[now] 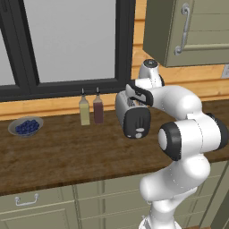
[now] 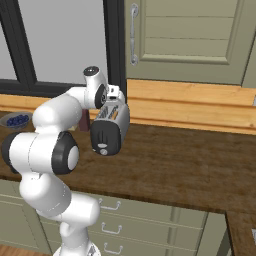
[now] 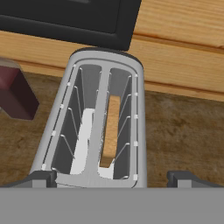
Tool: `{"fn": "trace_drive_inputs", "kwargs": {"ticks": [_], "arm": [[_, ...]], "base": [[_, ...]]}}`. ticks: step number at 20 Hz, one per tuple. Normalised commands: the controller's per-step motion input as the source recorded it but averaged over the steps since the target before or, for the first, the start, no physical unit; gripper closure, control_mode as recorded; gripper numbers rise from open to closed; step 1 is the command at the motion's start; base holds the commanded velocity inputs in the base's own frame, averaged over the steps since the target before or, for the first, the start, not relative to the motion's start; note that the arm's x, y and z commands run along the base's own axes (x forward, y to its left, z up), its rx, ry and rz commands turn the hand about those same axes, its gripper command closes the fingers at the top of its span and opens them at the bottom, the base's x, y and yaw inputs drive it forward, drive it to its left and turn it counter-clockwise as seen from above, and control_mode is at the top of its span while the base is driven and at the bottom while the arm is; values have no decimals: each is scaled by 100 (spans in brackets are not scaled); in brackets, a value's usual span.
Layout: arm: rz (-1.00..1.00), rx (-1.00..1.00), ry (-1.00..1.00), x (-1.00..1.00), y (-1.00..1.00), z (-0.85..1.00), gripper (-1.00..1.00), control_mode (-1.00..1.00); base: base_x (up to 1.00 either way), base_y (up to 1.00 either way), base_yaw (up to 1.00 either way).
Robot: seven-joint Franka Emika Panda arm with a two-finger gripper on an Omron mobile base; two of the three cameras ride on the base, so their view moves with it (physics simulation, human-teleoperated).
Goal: Start the toaster. Once the lever pops up, take the bread to the plate on the dining counter.
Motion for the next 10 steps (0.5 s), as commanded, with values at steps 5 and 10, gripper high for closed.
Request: {"fn": "trace_drive_inputs", "kwargs": {"ticks": [5, 10], "arm": [[0, 0, 0, 0, 0, 0, -100, -100], [0, 0, 0, 0, 0, 0, -100, -100]], "base": [[0, 0, 0], [0, 0, 0]]}}
